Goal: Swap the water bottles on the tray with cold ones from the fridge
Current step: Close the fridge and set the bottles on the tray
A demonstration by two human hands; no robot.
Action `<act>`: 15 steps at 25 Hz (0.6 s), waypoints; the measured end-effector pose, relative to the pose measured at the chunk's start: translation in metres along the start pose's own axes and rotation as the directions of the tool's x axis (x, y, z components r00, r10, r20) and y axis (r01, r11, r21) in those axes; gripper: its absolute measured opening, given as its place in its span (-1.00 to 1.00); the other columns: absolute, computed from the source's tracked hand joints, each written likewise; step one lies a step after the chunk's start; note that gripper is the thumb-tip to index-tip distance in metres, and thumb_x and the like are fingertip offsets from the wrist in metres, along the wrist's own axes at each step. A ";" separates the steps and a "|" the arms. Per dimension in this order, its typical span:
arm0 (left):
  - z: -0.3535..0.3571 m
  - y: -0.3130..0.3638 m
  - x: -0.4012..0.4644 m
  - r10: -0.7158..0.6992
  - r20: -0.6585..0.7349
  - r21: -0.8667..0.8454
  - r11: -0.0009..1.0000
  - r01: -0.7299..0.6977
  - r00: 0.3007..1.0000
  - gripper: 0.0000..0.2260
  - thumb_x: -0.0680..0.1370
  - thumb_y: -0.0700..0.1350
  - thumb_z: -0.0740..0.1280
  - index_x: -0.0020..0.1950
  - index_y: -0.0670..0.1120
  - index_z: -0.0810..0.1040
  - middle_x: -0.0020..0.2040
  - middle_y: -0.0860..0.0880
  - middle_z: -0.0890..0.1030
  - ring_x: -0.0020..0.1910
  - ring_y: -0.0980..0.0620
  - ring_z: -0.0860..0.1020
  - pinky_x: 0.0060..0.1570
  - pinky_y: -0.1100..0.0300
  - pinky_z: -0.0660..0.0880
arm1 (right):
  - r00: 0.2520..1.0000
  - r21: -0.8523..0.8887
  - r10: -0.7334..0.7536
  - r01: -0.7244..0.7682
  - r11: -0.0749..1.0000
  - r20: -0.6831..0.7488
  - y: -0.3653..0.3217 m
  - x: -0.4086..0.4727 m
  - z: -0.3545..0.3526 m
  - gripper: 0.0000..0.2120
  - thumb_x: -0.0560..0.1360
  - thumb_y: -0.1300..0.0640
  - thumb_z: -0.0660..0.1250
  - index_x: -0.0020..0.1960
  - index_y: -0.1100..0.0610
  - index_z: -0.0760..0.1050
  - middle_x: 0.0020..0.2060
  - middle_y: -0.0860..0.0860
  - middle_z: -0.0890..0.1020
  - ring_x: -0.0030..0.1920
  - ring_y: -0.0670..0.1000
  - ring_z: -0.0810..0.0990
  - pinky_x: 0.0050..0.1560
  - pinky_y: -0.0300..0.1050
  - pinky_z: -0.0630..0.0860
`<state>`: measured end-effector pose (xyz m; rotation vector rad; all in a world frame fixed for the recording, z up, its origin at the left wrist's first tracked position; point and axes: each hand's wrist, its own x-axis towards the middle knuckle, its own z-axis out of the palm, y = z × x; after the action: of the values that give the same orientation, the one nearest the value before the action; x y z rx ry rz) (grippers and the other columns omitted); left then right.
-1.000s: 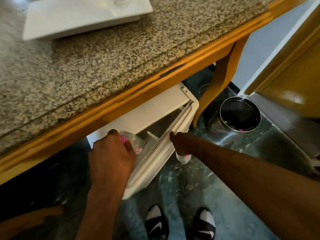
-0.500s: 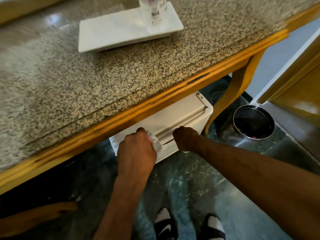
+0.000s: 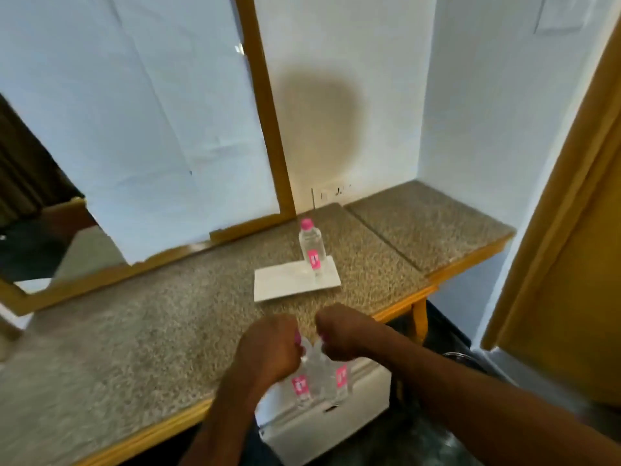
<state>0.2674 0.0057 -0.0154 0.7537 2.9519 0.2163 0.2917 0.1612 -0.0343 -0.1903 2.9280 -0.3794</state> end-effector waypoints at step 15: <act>-0.182 -0.024 0.094 -0.039 -0.180 -0.033 0.999 0.034 0.983 -0.84 0.40 -0.10 0.45 -0.04 -0.08 0.63 -0.13 -0.06 0.65 -0.23 0.01 0.57 -0.21 0.11 0.56 | 0.934 -0.059 -0.092 0.077 0.995 -0.345 -0.044 0.086 -0.213 -0.75 0.43 0.20 0.41 -0.30 0.10 0.35 -0.35 -0.01 0.44 -0.24 0.03 0.52 -0.23 -0.15 0.40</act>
<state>0.1522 0.0088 0.1552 0.7112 3.1217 0.3425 0.1709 0.1573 0.1654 -0.2833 3.2876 -0.3970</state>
